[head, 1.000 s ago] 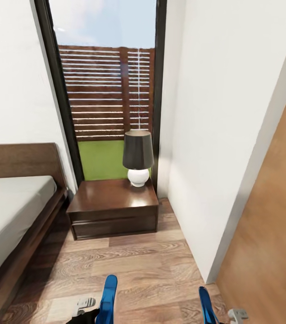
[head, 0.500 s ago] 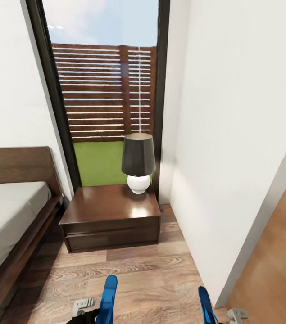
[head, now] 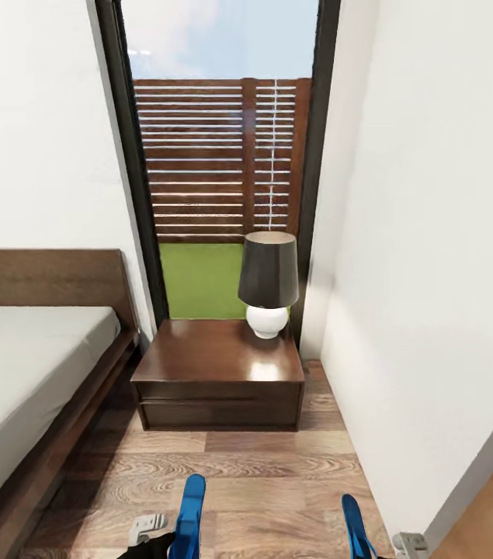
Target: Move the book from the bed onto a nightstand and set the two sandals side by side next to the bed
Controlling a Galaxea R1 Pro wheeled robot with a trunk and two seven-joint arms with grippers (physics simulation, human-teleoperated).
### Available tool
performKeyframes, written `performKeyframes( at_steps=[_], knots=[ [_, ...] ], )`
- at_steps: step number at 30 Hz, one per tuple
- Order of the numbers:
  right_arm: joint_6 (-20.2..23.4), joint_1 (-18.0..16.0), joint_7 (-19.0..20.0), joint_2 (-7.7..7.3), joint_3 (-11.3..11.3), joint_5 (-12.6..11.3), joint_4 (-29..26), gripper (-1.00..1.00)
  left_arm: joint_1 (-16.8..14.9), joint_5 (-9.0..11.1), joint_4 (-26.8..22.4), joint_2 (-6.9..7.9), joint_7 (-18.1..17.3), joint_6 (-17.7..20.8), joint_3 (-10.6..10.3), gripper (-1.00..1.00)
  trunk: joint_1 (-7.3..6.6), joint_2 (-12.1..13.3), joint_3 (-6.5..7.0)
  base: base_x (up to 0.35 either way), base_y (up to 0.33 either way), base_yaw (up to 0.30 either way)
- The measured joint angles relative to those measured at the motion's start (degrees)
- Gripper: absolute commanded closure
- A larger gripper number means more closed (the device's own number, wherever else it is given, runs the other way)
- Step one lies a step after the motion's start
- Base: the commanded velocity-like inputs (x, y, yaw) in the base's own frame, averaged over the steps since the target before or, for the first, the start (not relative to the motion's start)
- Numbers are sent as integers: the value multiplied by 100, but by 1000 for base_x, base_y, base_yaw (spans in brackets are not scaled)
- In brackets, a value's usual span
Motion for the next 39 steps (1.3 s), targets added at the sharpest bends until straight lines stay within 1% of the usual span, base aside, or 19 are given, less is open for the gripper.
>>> performKeyframes(
  at_steps=[39],
  knots=[
    [0, 0, -4, 0, 0, 0, 0, 100, -2, 0, 0, 0, 0, -2, 0, 100, 0, 0, 0, 0, 0, 267]
  ],
)
